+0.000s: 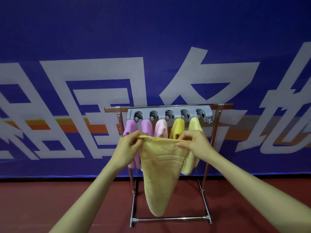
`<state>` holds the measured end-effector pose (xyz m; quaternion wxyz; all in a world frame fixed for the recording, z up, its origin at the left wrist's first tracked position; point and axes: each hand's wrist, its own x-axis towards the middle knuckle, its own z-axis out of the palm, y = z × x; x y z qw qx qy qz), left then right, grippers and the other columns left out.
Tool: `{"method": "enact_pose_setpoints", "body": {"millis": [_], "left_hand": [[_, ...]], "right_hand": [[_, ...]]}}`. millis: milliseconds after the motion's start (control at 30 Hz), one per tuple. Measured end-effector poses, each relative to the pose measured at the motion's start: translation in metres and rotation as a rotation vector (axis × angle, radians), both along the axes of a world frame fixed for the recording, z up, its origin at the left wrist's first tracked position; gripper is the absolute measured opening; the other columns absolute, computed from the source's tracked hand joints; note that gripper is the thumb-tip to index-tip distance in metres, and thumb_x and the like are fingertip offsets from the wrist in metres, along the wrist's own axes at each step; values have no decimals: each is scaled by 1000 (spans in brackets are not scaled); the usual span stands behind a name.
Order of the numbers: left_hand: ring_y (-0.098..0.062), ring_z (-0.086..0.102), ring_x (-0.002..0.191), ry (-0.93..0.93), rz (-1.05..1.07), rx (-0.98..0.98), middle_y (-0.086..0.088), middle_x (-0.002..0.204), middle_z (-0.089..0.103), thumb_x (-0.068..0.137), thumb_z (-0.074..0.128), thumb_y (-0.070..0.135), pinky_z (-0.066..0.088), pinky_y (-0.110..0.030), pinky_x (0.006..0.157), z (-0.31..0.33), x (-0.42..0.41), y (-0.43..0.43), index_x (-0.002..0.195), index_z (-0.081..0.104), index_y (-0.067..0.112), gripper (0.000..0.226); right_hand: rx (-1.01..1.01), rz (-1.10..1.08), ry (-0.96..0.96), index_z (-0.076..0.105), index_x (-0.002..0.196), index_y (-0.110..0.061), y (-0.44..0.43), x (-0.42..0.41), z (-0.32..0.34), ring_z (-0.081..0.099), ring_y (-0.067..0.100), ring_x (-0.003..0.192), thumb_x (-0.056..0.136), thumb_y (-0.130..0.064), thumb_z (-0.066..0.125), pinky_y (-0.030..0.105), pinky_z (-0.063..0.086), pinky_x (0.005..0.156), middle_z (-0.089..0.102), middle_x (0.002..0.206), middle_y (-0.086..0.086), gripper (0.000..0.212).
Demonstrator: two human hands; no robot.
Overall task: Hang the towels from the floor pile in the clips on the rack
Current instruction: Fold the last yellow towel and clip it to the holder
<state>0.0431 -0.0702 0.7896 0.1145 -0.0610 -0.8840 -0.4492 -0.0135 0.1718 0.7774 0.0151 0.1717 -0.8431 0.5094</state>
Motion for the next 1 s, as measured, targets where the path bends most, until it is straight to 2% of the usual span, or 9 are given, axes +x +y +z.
{"method": "enact_pose_setpoints", "body": {"millis": [167,267,400,467,533,600,733,867,1000], "left_hand": [[-3,65,77,12,51,25,17,77,71,85,54,1,50,-18,71,-1,-4,-2,90,74,21,28],[-4,64,74,-5,81,49,11,74,70,86,56,4,49,-20,69,-5,-7,0,86,73,22,25],[-21,70,82,-97,79,206,-1,79,74,84,57,13,57,-46,82,-9,-6,-1,82,72,24,19],[-26,71,82,-115,76,247,-7,79,74,85,58,10,56,-51,84,-10,-4,2,83,72,22,18],[-25,71,80,-119,69,262,-9,78,74,88,57,4,56,-51,84,-10,-1,5,84,71,18,20],[-28,71,81,-125,59,264,-10,79,74,88,58,2,56,-50,84,-10,1,6,85,71,16,20],[-29,70,84,-116,27,246,-8,79,74,86,58,3,56,-50,84,-8,4,8,85,72,18,20],[-13,70,76,-94,14,217,-1,76,73,87,59,2,57,-45,81,-4,6,11,86,72,16,19],[-13,70,76,-86,5,199,-1,77,73,88,60,5,58,-41,80,-1,8,14,87,71,16,16]], "right_hand": [[18,247,-30,53,85,-8,3,1,9,43,13,67,78,6,66,31,39,67,54,83,1,20],[156,403,-23,62,100,-16,2,4,18,56,10,83,81,9,55,31,44,76,61,94,-14,32],[321,458,-68,73,107,-22,1,2,20,49,-1,71,85,6,52,17,38,69,57,78,-33,41],[298,432,-114,74,101,-22,0,0,18,45,8,64,83,4,51,26,38,64,60,73,-16,40],[260,409,-162,75,95,-27,1,-3,14,40,25,60,80,0,48,35,34,59,57,74,22,41],[255,409,-182,76,91,-30,1,-4,14,38,27,60,77,-5,44,36,31,58,53,75,36,42],[235,424,-244,77,91,-22,3,-1,18,39,24,59,80,5,36,34,36,57,54,65,11,51],[272,496,-191,75,96,-33,6,2,15,57,48,94,78,3,44,59,46,88,69,99,14,50],[253,471,-158,75,96,-25,8,7,11,59,33,86,79,8,53,45,49,81,66,98,1,43]]}}
